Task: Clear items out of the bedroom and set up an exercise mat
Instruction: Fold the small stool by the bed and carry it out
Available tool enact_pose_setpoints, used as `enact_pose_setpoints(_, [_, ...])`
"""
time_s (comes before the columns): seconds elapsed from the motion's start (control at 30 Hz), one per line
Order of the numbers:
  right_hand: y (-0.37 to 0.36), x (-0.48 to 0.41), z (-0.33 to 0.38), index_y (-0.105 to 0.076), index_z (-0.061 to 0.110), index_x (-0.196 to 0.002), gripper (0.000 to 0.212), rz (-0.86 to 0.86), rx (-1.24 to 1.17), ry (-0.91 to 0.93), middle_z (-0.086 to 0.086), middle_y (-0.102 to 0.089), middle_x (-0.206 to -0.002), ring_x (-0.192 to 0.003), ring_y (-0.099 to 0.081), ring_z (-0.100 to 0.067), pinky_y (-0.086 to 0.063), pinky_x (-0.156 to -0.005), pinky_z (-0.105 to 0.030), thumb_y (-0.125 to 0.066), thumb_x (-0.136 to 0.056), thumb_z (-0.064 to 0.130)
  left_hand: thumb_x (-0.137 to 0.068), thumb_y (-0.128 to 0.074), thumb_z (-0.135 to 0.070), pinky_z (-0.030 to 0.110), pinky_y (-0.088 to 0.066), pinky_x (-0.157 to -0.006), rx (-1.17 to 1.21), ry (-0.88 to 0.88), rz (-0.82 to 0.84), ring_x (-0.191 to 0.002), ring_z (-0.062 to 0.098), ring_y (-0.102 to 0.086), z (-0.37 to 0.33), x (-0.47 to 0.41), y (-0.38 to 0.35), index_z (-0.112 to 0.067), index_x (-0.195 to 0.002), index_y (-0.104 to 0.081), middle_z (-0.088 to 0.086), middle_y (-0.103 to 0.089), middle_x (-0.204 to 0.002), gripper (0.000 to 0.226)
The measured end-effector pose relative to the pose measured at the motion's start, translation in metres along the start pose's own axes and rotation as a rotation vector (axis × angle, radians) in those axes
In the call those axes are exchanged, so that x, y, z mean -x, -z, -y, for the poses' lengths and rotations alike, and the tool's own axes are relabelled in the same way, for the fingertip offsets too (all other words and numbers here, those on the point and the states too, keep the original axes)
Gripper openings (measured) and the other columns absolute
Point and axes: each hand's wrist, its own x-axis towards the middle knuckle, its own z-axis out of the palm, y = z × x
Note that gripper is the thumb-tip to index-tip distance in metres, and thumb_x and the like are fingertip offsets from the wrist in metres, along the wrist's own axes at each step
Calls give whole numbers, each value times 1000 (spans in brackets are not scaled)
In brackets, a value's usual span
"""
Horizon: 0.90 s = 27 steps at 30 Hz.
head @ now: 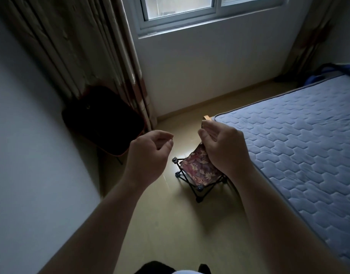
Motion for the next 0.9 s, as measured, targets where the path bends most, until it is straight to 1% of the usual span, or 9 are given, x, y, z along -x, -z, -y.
enact_pose_setpoints(0.13, [-34, -62, -19, -69, 10, -125, 34, -22, 29, -29, -3, -73, -116, -107, -70, -10, -51, -94, -20, -66, -94, 24, -87, -73, -16, 10, -52, -77, 33, -2, 56, -80, -7, -70, 30, -83, -19, -20, -97, -77, -14, -75, -85, 11])
enact_pose_setpoints(0.27, [-65, -114, -40, -68, 9, -127, 36, -73, 103, -82, -5, -73, -117, -106, -70, -13, -56, -94, -29, -65, -95, 26, -87, -74, -17, 8, -51, -75, 61, -39, 156, -80, -9, -69, 64, -158, -40, -21, -96, -78, -14, -75, -86, 11])
enact_pose_setpoints(0.33, [-79, -137, -44, -67, 9, -127, 36, -99, 127, -121, -5, -73, -117, -106, -70, -14, -55, -93, -25, -65, -96, 25, -87, -74, -16, 5, -49, -74, 72, -53, 233, -79, -9, -69, 79, -193, -50, -21, -96, -78, -14, -75, -87, 11])
enact_pose_setpoints(0.4, [-93, -162, -46, -67, 8, -126, 34, -123, 143, -177, -5, -74, -115, -105, -70, -14, -54, -92, -22, -66, -95, 23, -87, -74, -15, 7, -51, -75, 82, -78, 305, -79, -9, -69, 91, -231, -59, -21, -95, -78, -14, -75, -87, 11])
enact_pose_setpoints(0.47, [-102, -180, -49, -68, 9, -125, 32, -139, 156, -232, -4, -75, -111, -102, -71, -16, -56, -92, -29, -66, -95, 22, -87, -74, -14, 7, -50, -75, 79, -110, 353, -79, -10, -68, 99, -260, -70, -20, -95, -78, -14, -75, -87, 10])
enact_pose_setpoints(0.53, [-107, -195, -56, -67, 10, -127, 34, -156, 176, -285, -4, -74, -113, -103, -70, -17, -57, -91, -31, -64, -96, 24, -87, -74, -13, 5, -49, -73, 93, -120, 401, -78, -10, -68, 104, -287, -84, -18, -94, -78, -13, -75, -86, 10])
enact_pose_setpoints(0.63, [-108, -215, -74, -65, 12, -130, 36, -191, 189, -375, -3, -72, -119, -108, -68, -15, -54, -94, -25, -63, -97, 27, -87, -74, -14, 11, -53, -78, 105, -125, 460, -78, -9, -69, 106, -322, -112, -19, -94, -79, -14, -75, -85, 10])
enact_pose_setpoints(0.77, [-103, -238, -110, -65, 13, -131, 38, -229, 209, -495, -4, -71, -122, -113, -66, -14, -52, -98, -26, -63, -97, 29, -86, -74, -14, 13, -54, -78, 109, -126, 530, -77, -9, -68, 105, -357, -157, -21, -92, -79, -15, -75, -82, 11])
enact_pose_setpoints(0.9, [-100, -271, -160, -63, 13, -133, 39, -236, 161, -574, -5, -70, -124, -115, -65, -15, -53, -100, -33, -62, -97, 28, -86, -73, -12, 3, -48, -72, 54, -146, 571, -76, -15, -65, 103, -389, -209, -17, -93, -79, -15, -74, -82, 11])
